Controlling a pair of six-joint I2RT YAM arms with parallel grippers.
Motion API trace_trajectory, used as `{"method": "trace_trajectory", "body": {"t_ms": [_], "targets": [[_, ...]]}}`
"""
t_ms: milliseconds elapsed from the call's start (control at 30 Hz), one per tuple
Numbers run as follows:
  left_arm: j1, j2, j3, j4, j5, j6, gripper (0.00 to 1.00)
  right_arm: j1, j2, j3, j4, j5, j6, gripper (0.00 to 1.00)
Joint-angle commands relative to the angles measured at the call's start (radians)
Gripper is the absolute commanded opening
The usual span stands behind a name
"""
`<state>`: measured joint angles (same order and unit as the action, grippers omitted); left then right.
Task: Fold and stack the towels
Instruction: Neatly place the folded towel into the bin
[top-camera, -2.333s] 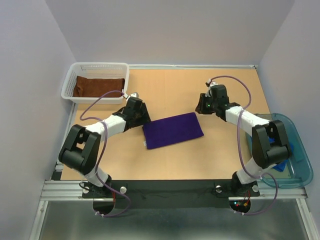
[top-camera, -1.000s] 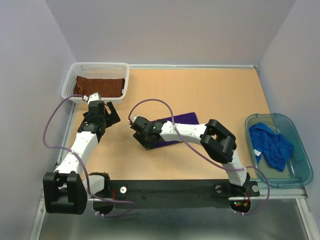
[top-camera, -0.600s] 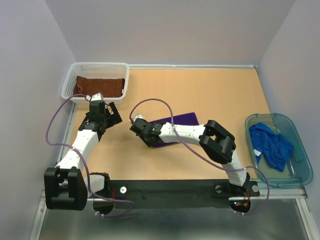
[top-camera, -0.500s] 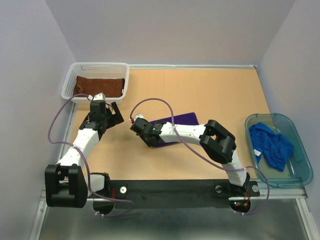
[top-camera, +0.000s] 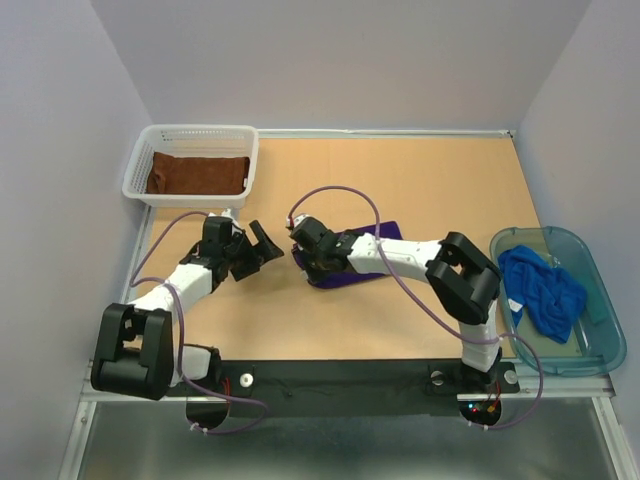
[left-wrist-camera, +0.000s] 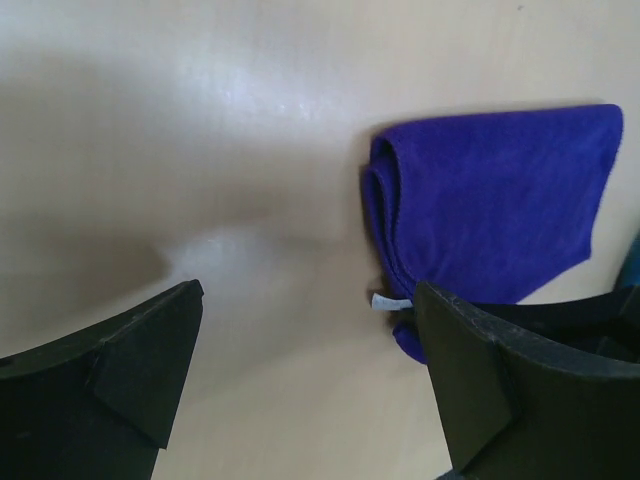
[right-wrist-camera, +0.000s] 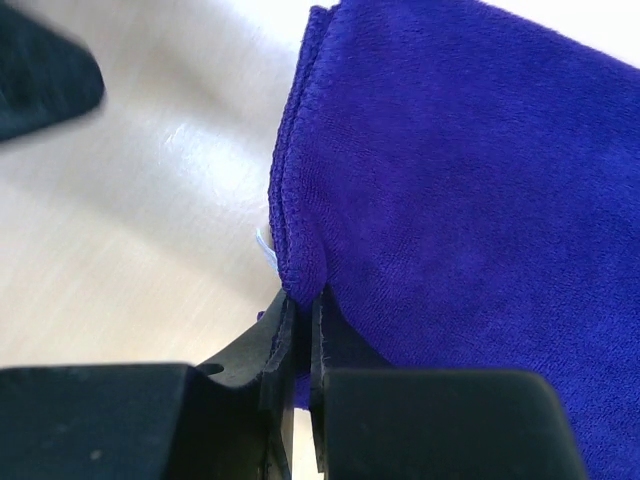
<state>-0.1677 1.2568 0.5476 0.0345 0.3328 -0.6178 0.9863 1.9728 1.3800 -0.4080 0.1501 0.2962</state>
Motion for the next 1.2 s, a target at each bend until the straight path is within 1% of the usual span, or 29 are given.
{"method": "trace_trajectory", "body": {"t_ms": [0,100,133,267,400,600,700,767,933,1100,1167], "targets": [[-0.042,-0.013,-0.032,0.122,0.054,-0.14,0.99,-0.026,-0.092,-0.042,0.13,-0.081,0.04,0.0],[-0.087,0.003,-0.047,0.179,0.054,-0.195,0.99,-0.035,-0.112,-0.079,0.167,-0.098,0.047,0.0],[-0.123,0.01,-0.048,0.195,0.052,-0.204,0.99,-0.037,-0.115,-0.088,0.184,-0.103,0.05,0.01],[-0.186,0.079,-0.037,0.245,0.025,-0.27,0.99,-0.044,-0.14,-0.128,0.224,-0.116,0.058,0.0],[-0.22,0.159,-0.041,0.338,0.008,-0.35,0.99,-0.052,-0.158,-0.168,0.251,-0.13,0.069,0.0],[-0.25,0.234,-0.034,0.392,-0.028,-0.438,0.98,-0.055,-0.178,-0.203,0.302,-0.133,0.092,0.01],[-0.273,0.273,-0.02,0.403,-0.034,-0.448,0.95,-0.057,-0.189,-0.219,0.33,-0.124,0.109,0.0],[-0.291,0.296,-0.023,0.404,-0.044,-0.471,0.93,-0.058,-0.198,-0.234,0.356,-0.115,0.127,0.0],[-0.303,0.311,-0.07,0.473,-0.077,-0.536,0.85,-0.06,-0.219,-0.254,0.399,-0.116,0.147,0.0],[-0.308,0.329,-0.06,0.479,-0.094,-0.517,0.72,-0.06,-0.212,-0.265,0.399,-0.13,0.156,0.0],[-0.311,0.336,-0.052,0.478,-0.094,-0.507,0.53,-0.06,-0.21,-0.269,0.399,-0.136,0.158,0.0]]}}
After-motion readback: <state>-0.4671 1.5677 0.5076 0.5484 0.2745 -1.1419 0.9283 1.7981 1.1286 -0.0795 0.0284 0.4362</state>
